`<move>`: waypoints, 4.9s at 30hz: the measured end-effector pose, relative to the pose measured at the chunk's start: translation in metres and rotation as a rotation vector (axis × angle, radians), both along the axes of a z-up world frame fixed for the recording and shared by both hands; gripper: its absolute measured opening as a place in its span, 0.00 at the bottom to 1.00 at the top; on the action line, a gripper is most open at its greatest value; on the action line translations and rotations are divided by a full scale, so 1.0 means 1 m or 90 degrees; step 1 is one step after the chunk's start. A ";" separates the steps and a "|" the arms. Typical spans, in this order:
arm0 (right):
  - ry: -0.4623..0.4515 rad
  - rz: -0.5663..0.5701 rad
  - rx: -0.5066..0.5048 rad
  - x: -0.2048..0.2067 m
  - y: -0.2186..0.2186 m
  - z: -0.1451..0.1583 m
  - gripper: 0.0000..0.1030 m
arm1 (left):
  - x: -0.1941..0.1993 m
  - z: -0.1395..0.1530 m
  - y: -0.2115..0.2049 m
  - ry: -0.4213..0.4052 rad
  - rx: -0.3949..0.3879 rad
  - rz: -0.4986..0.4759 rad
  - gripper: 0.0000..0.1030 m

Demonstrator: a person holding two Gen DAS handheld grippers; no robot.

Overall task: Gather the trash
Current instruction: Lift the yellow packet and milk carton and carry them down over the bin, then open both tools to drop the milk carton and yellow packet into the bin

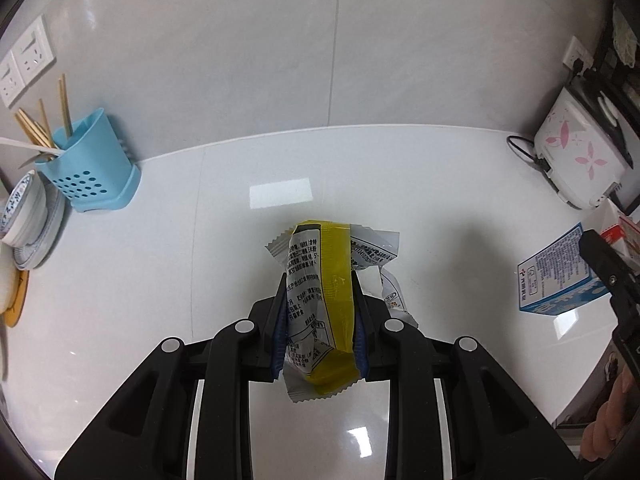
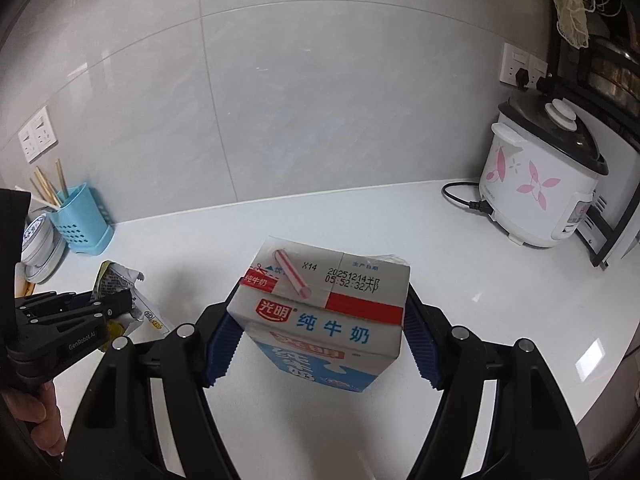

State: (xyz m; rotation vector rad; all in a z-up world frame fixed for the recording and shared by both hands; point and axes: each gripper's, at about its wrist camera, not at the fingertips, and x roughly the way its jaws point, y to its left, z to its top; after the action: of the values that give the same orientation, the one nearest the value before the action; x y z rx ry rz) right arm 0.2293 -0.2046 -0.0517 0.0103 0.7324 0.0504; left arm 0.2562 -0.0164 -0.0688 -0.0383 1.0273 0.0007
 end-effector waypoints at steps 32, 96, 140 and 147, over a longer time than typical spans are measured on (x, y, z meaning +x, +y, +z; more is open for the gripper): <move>-0.008 0.081 0.008 -0.125 -0.021 0.022 0.67 | -0.149 0.043 -0.023 -0.043 -0.027 0.003 0.24; 0.219 0.249 0.002 -0.284 -0.012 -0.209 0.67 | -0.346 -0.173 -0.054 0.083 -0.077 -0.031 0.24; 0.267 0.087 -0.011 -0.285 -0.095 -0.252 0.92 | -0.319 -0.256 -0.095 0.175 -0.088 -0.087 0.43; 0.266 0.077 -0.014 -0.285 -0.098 -0.247 0.92 | -0.320 -0.262 -0.104 0.182 -0.075 -0.099 0.55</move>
State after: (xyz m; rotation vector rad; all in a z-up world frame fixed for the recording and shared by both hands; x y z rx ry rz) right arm -0.0560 -0.3027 -0.2984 -0.0456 1.1506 0.1600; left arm -0.0642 -0.1203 -0.3310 -0.0667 1.3137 -0.2013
